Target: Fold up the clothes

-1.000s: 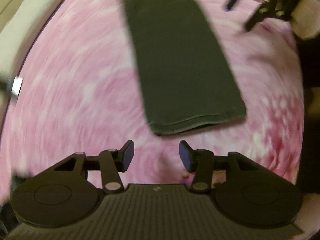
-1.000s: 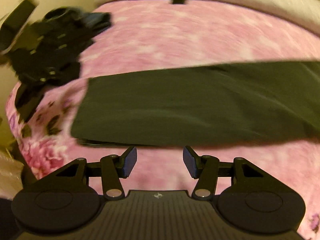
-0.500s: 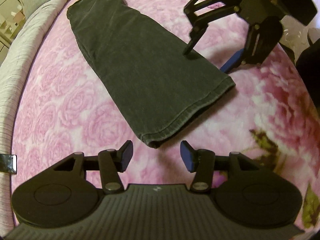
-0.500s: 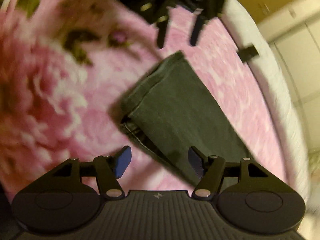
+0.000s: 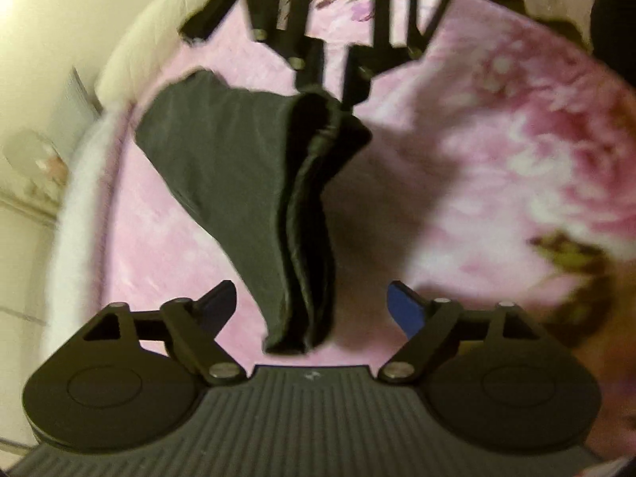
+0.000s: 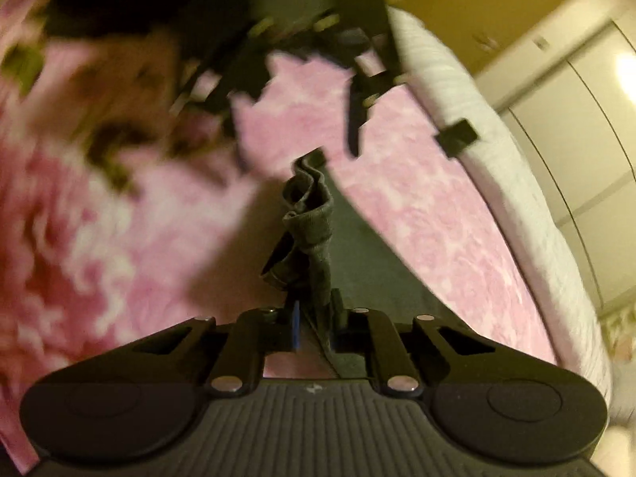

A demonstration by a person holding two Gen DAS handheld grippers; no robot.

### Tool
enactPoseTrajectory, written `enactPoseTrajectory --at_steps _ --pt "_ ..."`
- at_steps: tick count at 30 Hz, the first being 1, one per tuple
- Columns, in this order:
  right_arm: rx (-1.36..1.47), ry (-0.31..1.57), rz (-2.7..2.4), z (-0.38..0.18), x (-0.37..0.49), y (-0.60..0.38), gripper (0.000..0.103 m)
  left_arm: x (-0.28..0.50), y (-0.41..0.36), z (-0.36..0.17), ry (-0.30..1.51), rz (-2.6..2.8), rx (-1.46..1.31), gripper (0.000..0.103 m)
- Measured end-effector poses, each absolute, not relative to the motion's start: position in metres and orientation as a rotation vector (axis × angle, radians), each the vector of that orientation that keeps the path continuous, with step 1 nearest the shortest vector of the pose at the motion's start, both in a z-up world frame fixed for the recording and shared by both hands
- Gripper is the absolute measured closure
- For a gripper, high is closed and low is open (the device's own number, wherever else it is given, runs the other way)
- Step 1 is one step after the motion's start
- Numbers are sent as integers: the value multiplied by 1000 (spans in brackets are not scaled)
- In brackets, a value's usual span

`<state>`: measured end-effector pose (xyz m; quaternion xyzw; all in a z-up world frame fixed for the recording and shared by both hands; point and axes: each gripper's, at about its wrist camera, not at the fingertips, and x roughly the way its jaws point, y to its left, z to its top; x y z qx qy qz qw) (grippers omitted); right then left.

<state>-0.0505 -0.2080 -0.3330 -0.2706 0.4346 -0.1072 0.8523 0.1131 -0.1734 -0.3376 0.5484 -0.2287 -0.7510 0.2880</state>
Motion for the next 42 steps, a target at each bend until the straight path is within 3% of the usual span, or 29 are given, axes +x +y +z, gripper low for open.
enactPoseTrajectory --at_steps 2,4,6,8,9,12,14,16,20,21,23,24,25,30,36,42 --pt "-535 898 -233 -317 -50 -215 92 108 -181 -346 -715 -1961 1473 20" --pt "-500 877 -244 -303 -51 -221 92 106 -191 -354 -781 -1927 1493 27" --pt "-471 857 -259 -292 -54 -226 92 104 -208 -353 -729 -1931 1512 74" --pt "-453 841 -274 -284 -57 -231 92 103 -222 -349 -661 -1944 1527 89" --pt "-448 839 -281 -283 -57 -232 92 103 -227 -345 -644 -1962 1524 91" --pt "-473 844 -299 -287 -60 -230 95 106 -235 -332 -616 -1993 1517 92" --pt "-516 866 -307 -293 -60 -223 84 106 -237 -322 -596 -2009 1511 93" --pt "-566 882 -338 -305 -62 -218 67 104 -239 -313 -580 -2023 1501 93" --pt "-636 913 -395 -324 -57 -221 61 106 -244 -296 -556 -2040 1481 93" --pt "-623 919 -396 -322 -56 -222 61 106 -245 -294 -559 -2040 1479 93" --pt "-596 930 -396 -318 -55 -224 75 108 -239 -290 -574 -2045 1478 93" --pt "-583 935 -396 -317 -54 -225 89 108 -235 -288 -583 -2048 1480 94" --pt "-569 940 -396 -315 -53 -226 93 109 -232 -287 -592 -2052 1481 94" --pt "-502 954 -389 -299 -49 -219 95 124 -192 -264 -606 -2085 1508 94" --pt "-364 919 -301 -261 -41 -146 95 154 -116 -229 -526 -2139 1630 94" --pt "-172 864 -233 -233 -26 -98 95 161 -115 -194 -473 -2162 1705 94"
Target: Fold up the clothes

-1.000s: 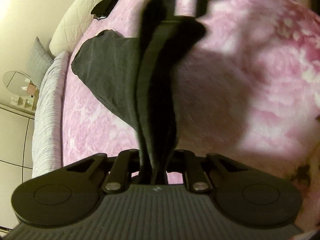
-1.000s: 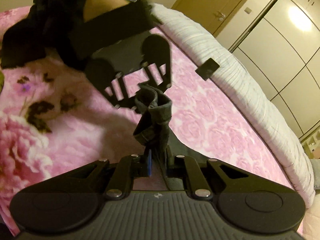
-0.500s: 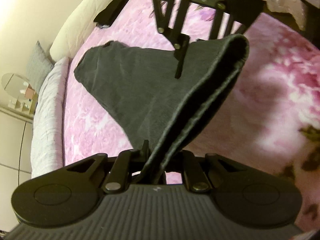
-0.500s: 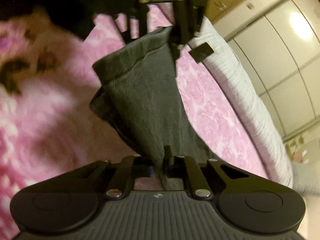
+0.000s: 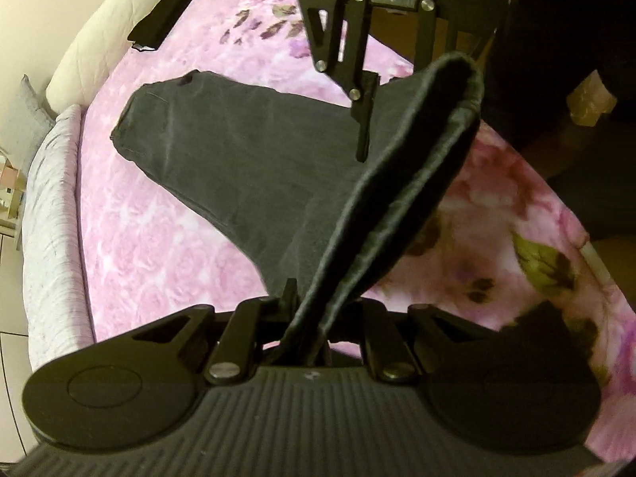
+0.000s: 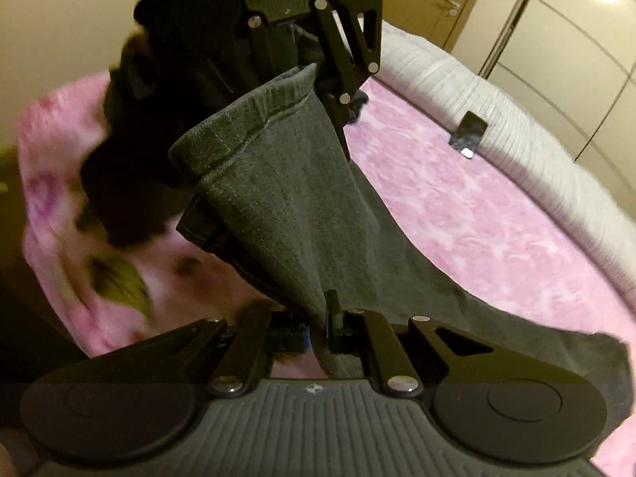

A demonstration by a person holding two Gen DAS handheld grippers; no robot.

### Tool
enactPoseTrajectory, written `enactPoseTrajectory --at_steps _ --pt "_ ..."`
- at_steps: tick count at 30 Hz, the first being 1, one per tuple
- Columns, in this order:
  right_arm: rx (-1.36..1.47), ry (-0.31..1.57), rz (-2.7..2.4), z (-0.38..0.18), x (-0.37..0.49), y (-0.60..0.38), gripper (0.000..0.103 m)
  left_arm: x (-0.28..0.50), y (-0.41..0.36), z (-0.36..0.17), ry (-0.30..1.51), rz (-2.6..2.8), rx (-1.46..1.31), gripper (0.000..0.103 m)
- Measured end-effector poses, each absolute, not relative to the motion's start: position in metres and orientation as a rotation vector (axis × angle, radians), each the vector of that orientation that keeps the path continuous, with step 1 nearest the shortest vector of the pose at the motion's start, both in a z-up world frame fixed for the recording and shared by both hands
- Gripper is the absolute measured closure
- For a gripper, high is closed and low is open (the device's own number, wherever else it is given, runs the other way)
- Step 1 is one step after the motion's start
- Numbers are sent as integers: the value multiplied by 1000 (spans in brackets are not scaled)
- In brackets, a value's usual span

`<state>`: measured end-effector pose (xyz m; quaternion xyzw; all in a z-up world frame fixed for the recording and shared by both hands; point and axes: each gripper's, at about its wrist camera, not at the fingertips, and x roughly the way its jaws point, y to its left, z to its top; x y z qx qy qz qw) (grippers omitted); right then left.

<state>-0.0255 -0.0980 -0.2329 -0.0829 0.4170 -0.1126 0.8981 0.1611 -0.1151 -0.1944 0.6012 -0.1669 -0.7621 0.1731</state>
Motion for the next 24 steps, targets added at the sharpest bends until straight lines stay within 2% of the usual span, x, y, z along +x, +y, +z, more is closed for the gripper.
enactPoseTrajectory --at_steps 7,9,12,16,17,18,20,24 --pt "114 743 -314 -184 -61 -181 97 110 -230 -144 -483 -2230 1676 91" --pt "216 704 -335 -174 -79 -219 97 89 -269 -138 -482 -2248 1676 90" --pt "384 642 -348 -173 -109 -280 97 64 -324 -153 -368 -2250 1695 86" --pt "595 613 -357 -212 -138 -346 97 30 -397 -174 -212 -2245 1715 72" --pt "647 607 -358 -224 -145 -362 97 22 -415 -179 -172 -2243 1720 64" --pt "699 601 -360 -236 -152 -377 96 14 -433 -184 -133 -2241 1724 60" --pt "803 589 -362 -260 -166 -409 95 12 -460 -192 -20 -2222 1686 60" --pt "1011 560 -365 -307 -193 -472 90 22 -497 -212 177 -2153 1612 52"
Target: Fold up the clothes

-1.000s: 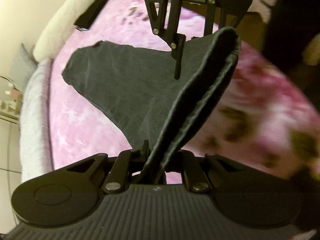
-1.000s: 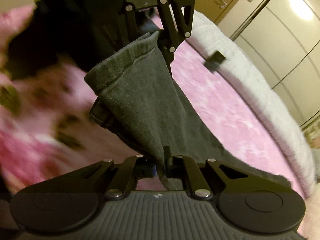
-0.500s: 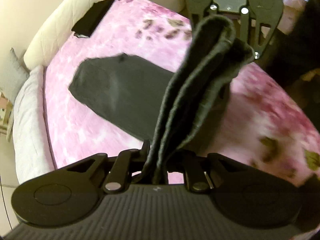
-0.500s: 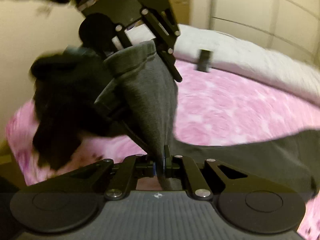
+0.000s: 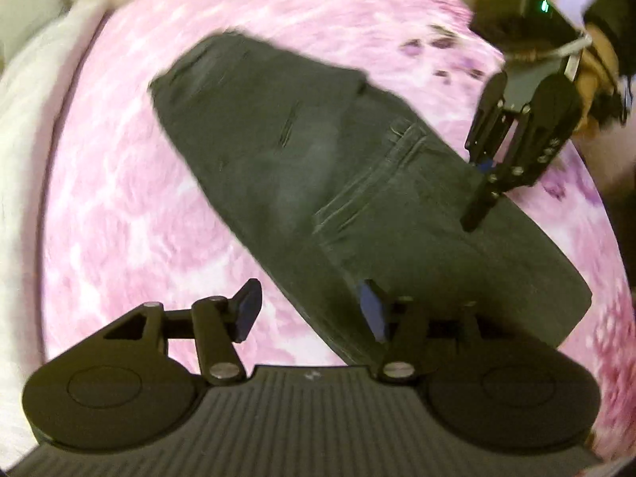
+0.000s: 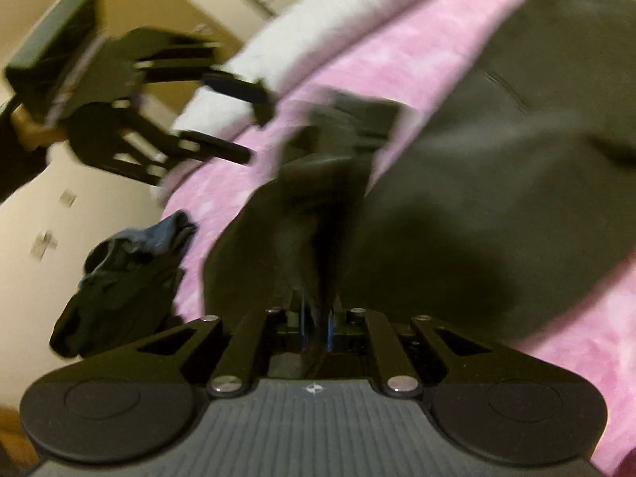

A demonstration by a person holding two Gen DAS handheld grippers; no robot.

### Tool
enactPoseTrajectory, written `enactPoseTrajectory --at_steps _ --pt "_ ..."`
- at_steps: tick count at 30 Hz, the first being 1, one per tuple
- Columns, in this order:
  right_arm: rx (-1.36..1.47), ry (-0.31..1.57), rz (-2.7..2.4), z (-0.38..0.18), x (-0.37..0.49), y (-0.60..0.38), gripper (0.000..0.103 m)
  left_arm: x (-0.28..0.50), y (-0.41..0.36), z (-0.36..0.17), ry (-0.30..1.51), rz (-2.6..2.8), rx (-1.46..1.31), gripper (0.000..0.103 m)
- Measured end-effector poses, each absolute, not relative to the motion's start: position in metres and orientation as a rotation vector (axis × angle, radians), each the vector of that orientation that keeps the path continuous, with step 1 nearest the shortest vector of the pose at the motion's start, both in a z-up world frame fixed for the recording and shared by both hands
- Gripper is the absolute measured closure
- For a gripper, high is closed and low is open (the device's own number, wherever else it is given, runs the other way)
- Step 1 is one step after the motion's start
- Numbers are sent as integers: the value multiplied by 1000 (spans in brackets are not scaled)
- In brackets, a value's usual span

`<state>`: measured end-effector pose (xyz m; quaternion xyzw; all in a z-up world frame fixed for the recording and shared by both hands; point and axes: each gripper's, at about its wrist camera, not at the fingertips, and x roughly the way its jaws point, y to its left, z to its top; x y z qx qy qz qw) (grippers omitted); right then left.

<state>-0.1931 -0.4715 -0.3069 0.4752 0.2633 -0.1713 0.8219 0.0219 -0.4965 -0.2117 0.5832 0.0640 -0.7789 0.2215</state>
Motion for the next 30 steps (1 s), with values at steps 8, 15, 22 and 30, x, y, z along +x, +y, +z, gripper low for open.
enactPoseTrajectory --at_steps 8,15,22,30 --pt "1405 394 -513 -364 -241 -492 74 32 -517 -285 717 -2122 1535 48" --pt "1457 343 -659 -372 -239 -497 93 34 -516 -327 1005 -2086 1428 49" --pt "1225 258 -627 -322 -230 -520 97 44 -515 -312 955 -2045 1220 70" --pt "1314 439 -746 -379 -229 -539 103 39 -498 -339 920 -1982 1335 68"
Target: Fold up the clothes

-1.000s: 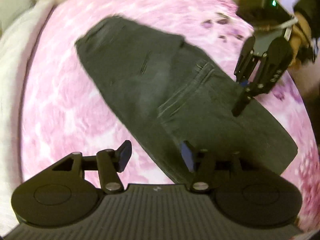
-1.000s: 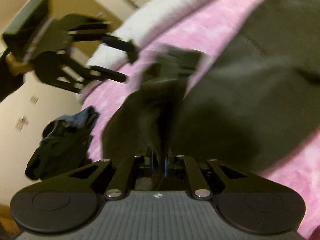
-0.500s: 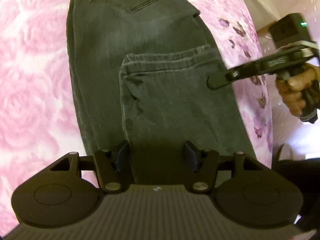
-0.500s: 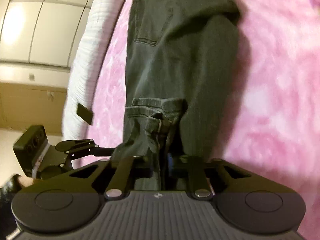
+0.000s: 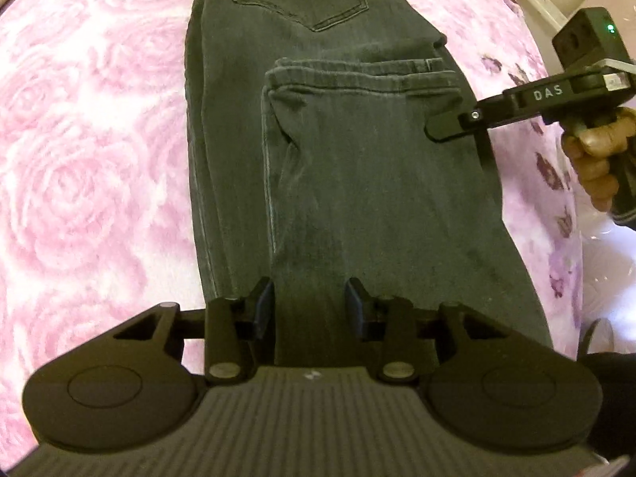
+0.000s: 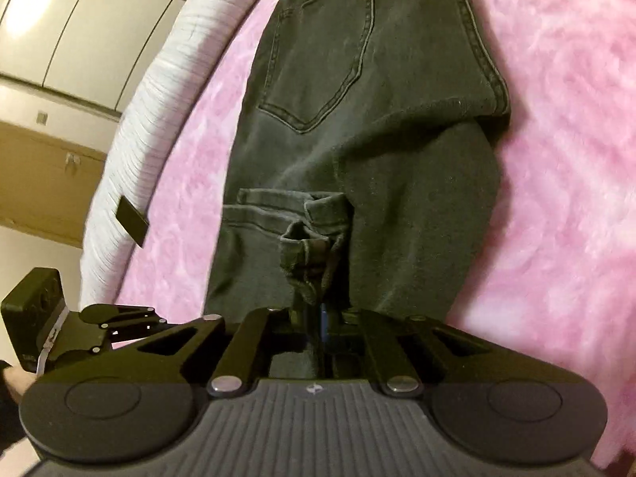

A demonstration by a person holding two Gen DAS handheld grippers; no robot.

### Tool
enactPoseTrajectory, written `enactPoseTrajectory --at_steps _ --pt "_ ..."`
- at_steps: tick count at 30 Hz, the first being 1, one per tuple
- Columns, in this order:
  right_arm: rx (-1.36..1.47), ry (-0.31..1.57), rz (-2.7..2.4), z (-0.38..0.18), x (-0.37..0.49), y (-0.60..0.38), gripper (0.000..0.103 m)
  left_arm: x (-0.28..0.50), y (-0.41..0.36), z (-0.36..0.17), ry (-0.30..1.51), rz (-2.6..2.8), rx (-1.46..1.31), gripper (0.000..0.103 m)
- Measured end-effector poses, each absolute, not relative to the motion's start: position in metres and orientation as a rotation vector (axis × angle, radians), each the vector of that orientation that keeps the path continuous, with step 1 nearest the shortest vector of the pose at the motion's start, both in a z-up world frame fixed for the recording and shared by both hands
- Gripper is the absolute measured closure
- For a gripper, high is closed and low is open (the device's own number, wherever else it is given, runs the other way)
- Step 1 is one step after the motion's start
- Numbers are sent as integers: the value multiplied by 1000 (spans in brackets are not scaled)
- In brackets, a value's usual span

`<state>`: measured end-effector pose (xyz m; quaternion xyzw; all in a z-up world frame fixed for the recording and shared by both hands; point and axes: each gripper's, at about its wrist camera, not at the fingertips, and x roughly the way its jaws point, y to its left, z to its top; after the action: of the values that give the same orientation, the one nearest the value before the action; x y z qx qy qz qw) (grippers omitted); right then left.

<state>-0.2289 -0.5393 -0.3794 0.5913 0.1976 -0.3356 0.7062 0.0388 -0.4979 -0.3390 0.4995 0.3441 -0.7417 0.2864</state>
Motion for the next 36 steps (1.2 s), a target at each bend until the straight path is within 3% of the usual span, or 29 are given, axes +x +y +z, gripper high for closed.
enactPoseTrajectory --at_steps 14,15,16,19,24,30,36 --pt "1244 549 -765 -375 -227 -536 103 82 -476 -319 991 -1961 1256 69" --pt "1251 541 -769 -371 -231 -535 100 87 -474 -315 995 -1962 1245 71" --pt "1244 536 -781 -364 -234 -531 88 93 -472 -310 998 -1964 1234 71" --pt "1196 526 -833 -340 -238 -510 70 109 -465 -297 1009 -1969 1201 71" --pt "1184 469 -830 -315 -222 -450 68 126 -449 -294 1027 -1960 1191 71" --pt "1158 549 -734 -348 -166 -384 68 118 -421 -328 938 -1911 1261 69" --pt "1160 522 -798 -338 -175 -381 69 122 -414 -306 862 -1934 1268 70"
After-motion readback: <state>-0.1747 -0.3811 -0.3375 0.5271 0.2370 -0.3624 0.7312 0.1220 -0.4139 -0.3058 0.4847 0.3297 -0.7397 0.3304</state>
